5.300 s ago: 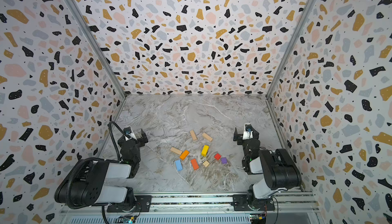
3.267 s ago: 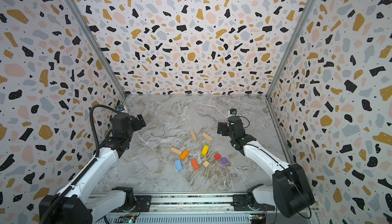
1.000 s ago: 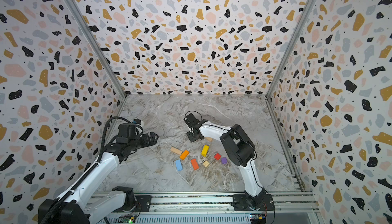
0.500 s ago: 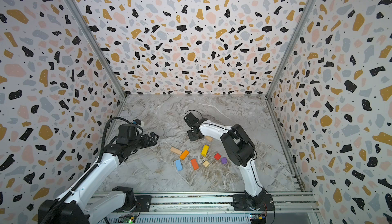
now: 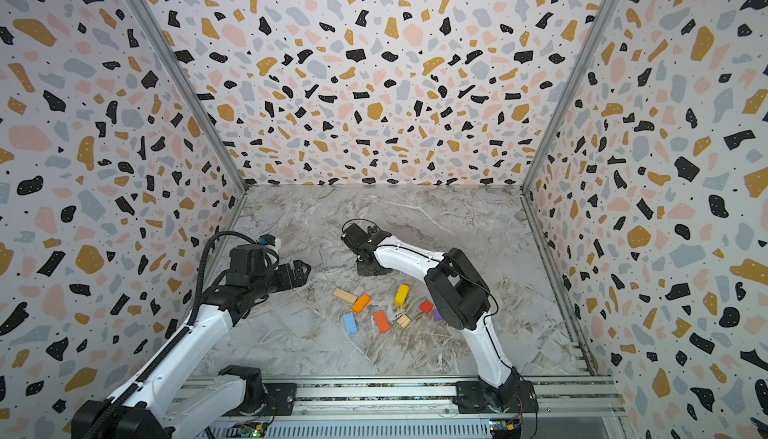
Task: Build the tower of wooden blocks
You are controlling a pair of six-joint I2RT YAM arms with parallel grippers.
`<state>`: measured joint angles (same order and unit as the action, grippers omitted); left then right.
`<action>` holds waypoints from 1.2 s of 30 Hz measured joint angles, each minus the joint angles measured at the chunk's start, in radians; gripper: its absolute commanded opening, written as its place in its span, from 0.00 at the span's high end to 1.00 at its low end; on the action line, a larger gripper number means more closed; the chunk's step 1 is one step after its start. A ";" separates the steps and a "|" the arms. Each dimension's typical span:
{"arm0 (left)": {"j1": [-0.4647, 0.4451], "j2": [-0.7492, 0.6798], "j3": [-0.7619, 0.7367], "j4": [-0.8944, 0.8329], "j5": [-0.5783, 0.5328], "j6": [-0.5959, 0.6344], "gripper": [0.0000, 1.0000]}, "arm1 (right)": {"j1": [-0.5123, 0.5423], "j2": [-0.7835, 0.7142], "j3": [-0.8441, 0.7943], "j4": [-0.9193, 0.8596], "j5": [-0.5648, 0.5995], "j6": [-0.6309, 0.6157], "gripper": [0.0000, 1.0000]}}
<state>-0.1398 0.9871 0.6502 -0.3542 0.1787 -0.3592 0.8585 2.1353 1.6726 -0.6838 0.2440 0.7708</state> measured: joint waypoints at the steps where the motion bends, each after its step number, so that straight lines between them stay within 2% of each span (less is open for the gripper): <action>1: 0.000 0.000 -0.001 0.000 0.000 0.000 0.00 | 0.000 0.001 -0.007 0.003 0.003 0.008 0.97; 9: 0.000 -0.002 -0.003 0.002 0.000 0.000 0.00 | 0.000 0.001 -0.066 0.011 0.019 0.023 0.90; 14: 0.000 -0.002 -0.003 0.002 0.000 0.000 0.00 | 0.000 0.001 -0.068 0.024 0.020 0.023 0.75; 19: 0.000 -0.002 -0.003 0.002 0.000 0.000 0.00 | 0.000 0.001 -0.084 0.037 0.027 0.022 0.66; 21: 0.000 -0.002 -0.003 0.002 0.000 0.000 0.00 | 0.000 0.001 -0.090 0.040 0.034 0.026 0.45; 22: 0.000 -0.002 -0.003 0.002 0.000 0.000 0.00 | 0.001 0.001 -0.090 0.042 0.037 0.022 0.24; 23: 0.000 -0.002 -0.003 0.002 0.000 0.000 0.00 | 0.002 0.001 -0.090 0.044 0.045 0.018 0.22; 26: 0.000 -0.002 -0.003 0.002 0.000 0.000 0.00 | 0.006 -0.003 -0.095 0.051 0.060 0.009 0.26; 30: 0.000 -0.002 -0.003 0.002 0.000 0.000 0.00 | 0.014 -0.013 -0.106 0.056 0.065 0.000 0.25; 36: 0.000 0.001 -0.003 0.002 0.000 0.000 0.00 | 0.017 -0.092 -0.125 0.063 0.076 -0.113 0.24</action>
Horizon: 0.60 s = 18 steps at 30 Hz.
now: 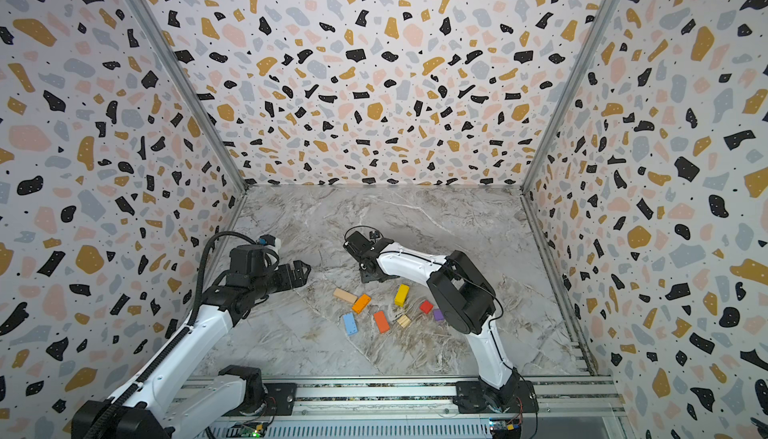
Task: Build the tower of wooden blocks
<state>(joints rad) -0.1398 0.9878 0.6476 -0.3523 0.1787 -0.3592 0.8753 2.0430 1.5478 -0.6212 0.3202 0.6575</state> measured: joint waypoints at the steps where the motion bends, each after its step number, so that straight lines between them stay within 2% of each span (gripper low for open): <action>1: 0.000 0.001 0.000 0.000 0.000 0.000 0.00 | 0.000 -0.021 -0.003 0.005 0.004 -0.034 0.22; 7: 0.000 0.001 0.000 0.000 0.000 0.000 0.00 | -0.013 -0.148 -0.072 0.031 0.008 -0.263 0.21; 12: 0.000 0.001 0.000 0.000 0.001 0.000 0.00 | -0.088 -0.192 -0.143 0.045 -0.103 -0.447 0.23; 18: -0.001 0.001 0.000 0.000 0.004 0.000 0.00 | -0.199 -0.192 -0.166 0.034 -0.199 -0.598 0.33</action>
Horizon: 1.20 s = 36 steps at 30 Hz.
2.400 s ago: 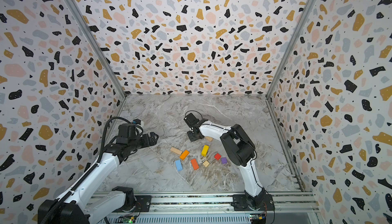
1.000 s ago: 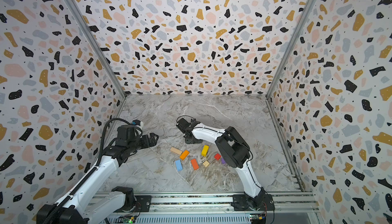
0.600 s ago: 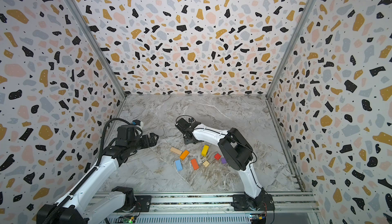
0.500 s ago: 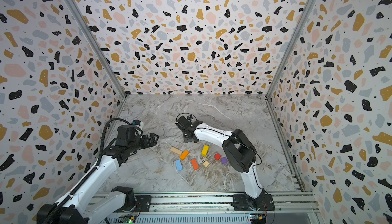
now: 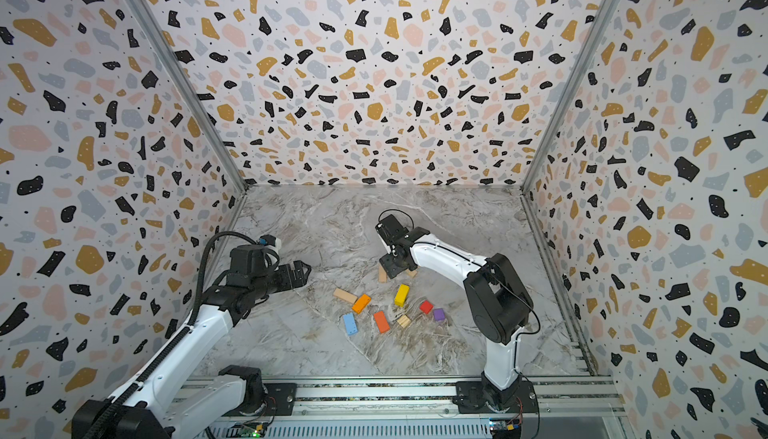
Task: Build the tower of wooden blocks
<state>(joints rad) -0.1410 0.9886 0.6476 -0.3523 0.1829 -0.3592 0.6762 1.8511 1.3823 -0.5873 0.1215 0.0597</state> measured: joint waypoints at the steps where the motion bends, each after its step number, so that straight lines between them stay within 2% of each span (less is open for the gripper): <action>1: 0.000 0.000 0.000 0.000 0.001 0.000 0.00 | -0.015 0.000 0.000 -0.001 -0.008 -0.018 0.34; 8: -0.002 0.000 0.000 0.000 0.004 0.000 0.00 | -0.079 0.018 -0.002 0.010 -0.021 -0.086 0.38; 16: -0.006 0.000 0.000 0.000 0.003 0.002 0.00 | -0.079 0.106 -0.007 0.023 -0.033 -0.100 0.45; 32: -0.013 0.002 0.000 0.000 0.016 0.003 0.00 | -0.079 0.114 -0.017 0.041 -0.078 -0.096 0.65; 36: -0.014 0.005 0.000 0.000 0.018 0.003 0.00 | -0.079 0.115 -0.021 0.040 -0.085 -0.088 0.66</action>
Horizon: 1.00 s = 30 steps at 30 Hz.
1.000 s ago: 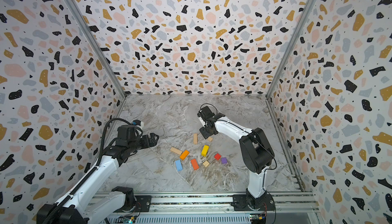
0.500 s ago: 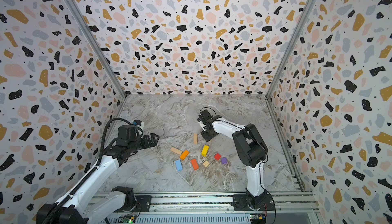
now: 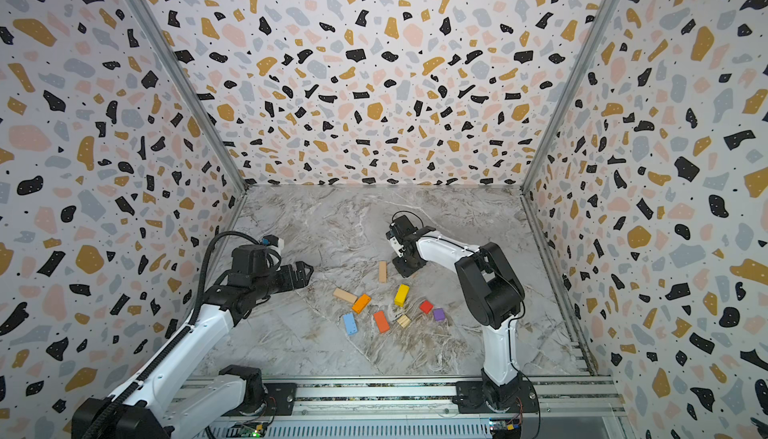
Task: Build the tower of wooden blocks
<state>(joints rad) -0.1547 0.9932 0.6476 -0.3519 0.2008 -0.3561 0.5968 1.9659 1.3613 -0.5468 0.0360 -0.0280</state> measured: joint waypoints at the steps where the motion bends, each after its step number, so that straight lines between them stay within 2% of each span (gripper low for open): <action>1: 0.000 0.000 0.000 0.000 0.000 0.000 0.00 | 0.000 0.000 0.000 0.000 0.000 0.001 0.66; 8: -0.006 0.000 0.000 0.000 0.000 0.000 0.00 | 0.000 0.009 0.000 0.000 0.002 0.010 0.68; 14: -0.008 0.000 0.000 0.000 0.000 0.000 0.00 | 0.002 0.019 0.001 0.000 0.006 0.055 0.76; 30: -0.016 0.000 0.000 0.000 -0.001 -0.004 0.00 | 0.094 0.024 0.127 -0.074 0.100 0.396 0.77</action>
<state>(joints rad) -0.1707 0.9936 0.6476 -0.3515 0.1997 -0.3599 0.6907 1.9900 1.4879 -0.6212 0.1360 0.3683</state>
